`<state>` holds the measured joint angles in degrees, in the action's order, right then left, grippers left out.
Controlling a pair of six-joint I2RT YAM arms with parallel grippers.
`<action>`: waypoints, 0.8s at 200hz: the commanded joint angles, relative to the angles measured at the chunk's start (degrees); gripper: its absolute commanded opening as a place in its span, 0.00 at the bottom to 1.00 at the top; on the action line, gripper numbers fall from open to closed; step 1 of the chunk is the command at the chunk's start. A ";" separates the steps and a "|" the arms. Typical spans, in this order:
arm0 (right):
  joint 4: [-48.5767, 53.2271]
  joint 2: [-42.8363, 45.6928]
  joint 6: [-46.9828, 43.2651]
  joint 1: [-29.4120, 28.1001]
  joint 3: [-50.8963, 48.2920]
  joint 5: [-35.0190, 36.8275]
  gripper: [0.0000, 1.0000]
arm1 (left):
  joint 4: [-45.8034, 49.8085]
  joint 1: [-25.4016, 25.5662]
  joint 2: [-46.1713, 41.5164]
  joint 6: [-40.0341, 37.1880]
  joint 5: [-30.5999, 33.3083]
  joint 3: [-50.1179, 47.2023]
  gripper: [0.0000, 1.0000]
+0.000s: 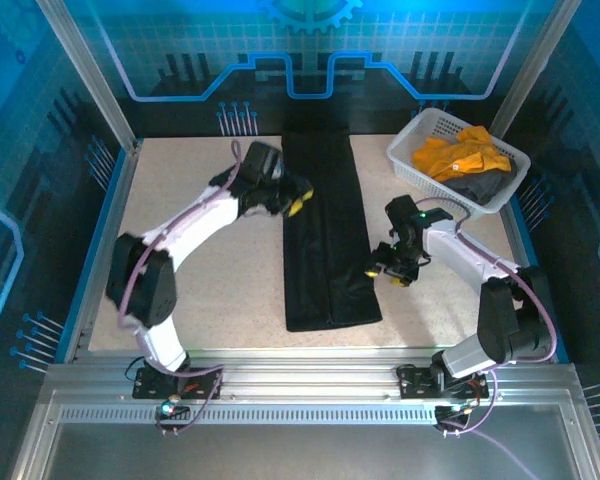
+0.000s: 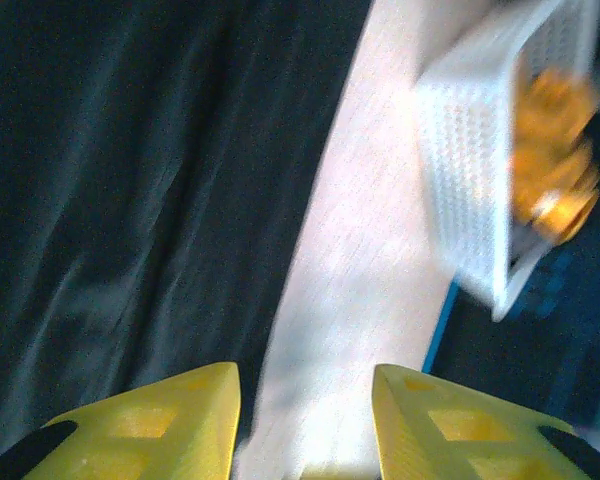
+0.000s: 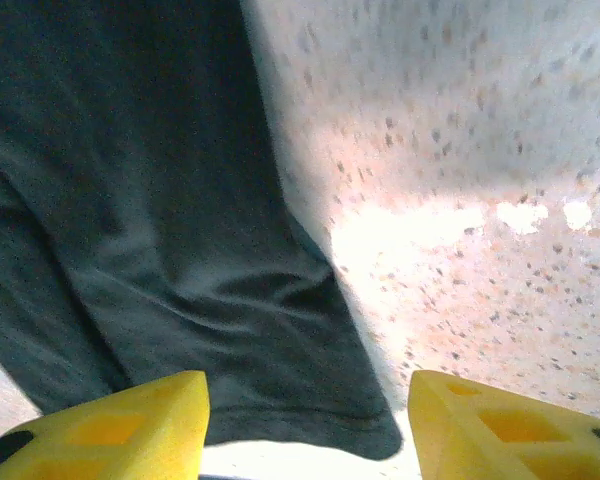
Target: Fold and stack the t-shirts
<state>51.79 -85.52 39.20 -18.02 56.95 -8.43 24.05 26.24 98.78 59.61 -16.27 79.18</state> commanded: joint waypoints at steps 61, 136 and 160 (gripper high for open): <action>-3.28 -8.26 -5.96 -7.69 -7.96 -3.09 0.53 | 1.59 12.75 -6.78 4.95 -10.23 -32.35 0.51; -5.27 -9.53 -4.56 -8.52 -7.01 -3.64 0.22 | -2.30 15.18 1.15 5.12 -10.04 -29.78 0.17; -3.88 -6.56 -3.48 -8.78 -7.93 -3.07 0.06 | -0.58 15.20 -0.94 4.61 -8.65 -30.50 0.00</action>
<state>49.17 -93.73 34.63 -25.87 49.91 -9.72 28.82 39.97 96.49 64.42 -24.51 48.77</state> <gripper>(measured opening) 0.107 0.054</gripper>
